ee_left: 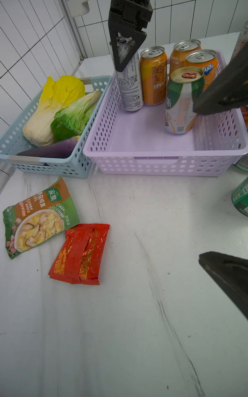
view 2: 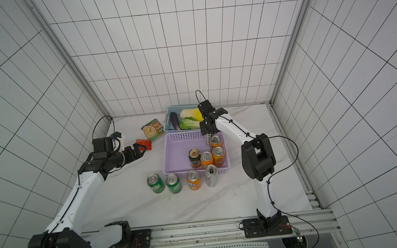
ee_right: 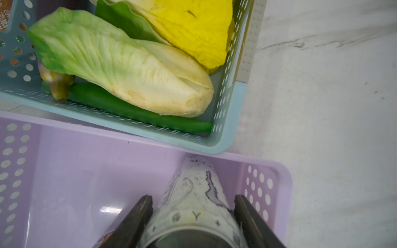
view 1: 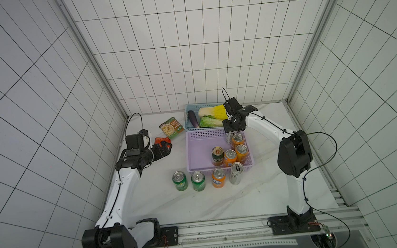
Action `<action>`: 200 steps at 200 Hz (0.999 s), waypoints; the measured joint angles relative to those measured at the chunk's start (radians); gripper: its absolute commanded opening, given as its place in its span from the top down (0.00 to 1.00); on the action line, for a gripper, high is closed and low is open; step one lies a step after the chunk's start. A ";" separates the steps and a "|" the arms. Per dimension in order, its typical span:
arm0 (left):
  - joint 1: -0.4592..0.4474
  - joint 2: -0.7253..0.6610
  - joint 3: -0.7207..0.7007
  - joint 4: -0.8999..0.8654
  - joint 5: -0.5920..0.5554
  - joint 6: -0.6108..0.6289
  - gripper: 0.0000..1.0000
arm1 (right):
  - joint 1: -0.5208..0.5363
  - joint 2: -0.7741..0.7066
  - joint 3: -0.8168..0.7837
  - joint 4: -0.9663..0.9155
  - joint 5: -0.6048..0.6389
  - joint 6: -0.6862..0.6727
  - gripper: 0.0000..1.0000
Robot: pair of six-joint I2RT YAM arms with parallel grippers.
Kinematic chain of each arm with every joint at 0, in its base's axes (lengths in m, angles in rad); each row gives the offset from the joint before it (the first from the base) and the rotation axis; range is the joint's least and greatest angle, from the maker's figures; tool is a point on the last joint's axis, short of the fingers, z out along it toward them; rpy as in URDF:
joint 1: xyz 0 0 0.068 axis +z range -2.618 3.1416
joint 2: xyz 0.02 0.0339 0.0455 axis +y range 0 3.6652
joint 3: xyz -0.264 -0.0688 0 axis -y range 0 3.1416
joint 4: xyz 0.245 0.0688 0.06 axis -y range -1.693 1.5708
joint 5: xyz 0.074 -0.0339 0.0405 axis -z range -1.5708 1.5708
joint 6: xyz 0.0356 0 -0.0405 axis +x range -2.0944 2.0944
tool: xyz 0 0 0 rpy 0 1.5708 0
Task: Take out the drinks from the basket
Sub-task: Pick up the drink from the basket.
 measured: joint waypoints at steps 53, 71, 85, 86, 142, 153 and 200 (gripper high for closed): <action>0.000 0.000 0.000 0.000 0.000 0.000 0.02 | 0.000 -0.006 0.034 -0.035 0.000 -0.010 0.54; 0.000 0.000 0.000 0.000 0.000 0.000 0.02 | 0.000 -0.016 0.040 -0.043 0.000 -0.013 0.54; 0.000 0.000 0.000 0.000 0.000 0.000 0.02 | 0.000 -0.022 0.051 -0.052 0.001 -0.016 0.54; 0.000 0.000 0.000 0.000 0.000 0.000 0.02 | 0.000 -0.023 0.051 -0.052 0.001 -0.016 0.54; 0.000 0.000 0.000 0.000 0.000 0.000 0.02 | 0.000 -0.089 0.100 -0.097 0.006 -0.029 0.54; 0.000 0.000 0.000 0.000 0.000 0.000 0.02 | 0.000 -0.108 0.100 -0.100 0.010 -0.031 0.54; 0.000 0.000 0.000 0.000 0.000 0.000 0.02 | 0.000 -0.179 0.102 -0.130 0.034 -0.035 0.54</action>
